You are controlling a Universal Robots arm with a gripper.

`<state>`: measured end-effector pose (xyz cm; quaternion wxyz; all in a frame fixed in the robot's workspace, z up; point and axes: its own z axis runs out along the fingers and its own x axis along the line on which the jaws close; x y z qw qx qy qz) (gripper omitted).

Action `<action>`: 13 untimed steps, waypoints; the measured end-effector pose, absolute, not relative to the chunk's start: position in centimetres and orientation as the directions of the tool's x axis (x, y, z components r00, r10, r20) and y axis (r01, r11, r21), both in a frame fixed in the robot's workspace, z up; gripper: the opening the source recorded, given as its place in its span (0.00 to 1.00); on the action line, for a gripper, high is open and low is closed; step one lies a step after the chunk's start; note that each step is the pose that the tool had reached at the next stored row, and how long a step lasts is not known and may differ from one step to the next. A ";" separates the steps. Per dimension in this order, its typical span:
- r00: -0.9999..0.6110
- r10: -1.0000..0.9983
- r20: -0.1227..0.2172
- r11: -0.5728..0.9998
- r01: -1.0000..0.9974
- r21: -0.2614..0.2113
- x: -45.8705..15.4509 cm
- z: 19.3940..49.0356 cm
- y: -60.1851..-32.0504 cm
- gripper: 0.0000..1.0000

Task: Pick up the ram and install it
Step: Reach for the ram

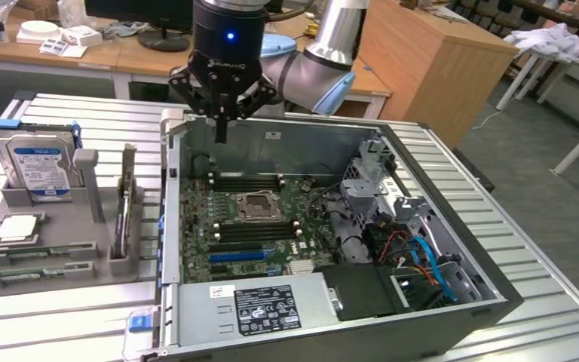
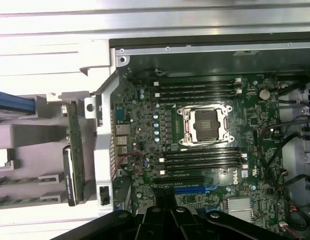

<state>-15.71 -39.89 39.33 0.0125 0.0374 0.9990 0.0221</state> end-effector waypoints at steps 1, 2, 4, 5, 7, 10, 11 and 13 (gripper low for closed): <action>-0.997 0.075 -0.023 0.996 0.074 0.045 -15.9 39.3 -39.9 0.11; -0.997 0.075 -0.023 0.996 0.074 0.045 -16.1 39.3 -39.9 0.11; -0.997 0.075 -0.023 0.996 0.074 0.045 -16.5 39.3 -39.9 0.11; -0.997 0.075 -0.023 0.996 0.074 0.045 -16.7 39.3 -39.9 0.11; -0.997 0.075 -0.023 0.996 0.074 0.045 -17.2 39.3 -39.9 0.11; -0.997 0.075 -0.021 0.996 0.074 0.045 -17.8 39.3 -39.9 0.11; -0.997 0.075 -0.021 0.996 0.074 0.045 -18.1 39.3 -39.9 0.11; -0.997 0.075 -0.020 0.996 0.074 0.045 -18.5 39.3 -39.9 0.11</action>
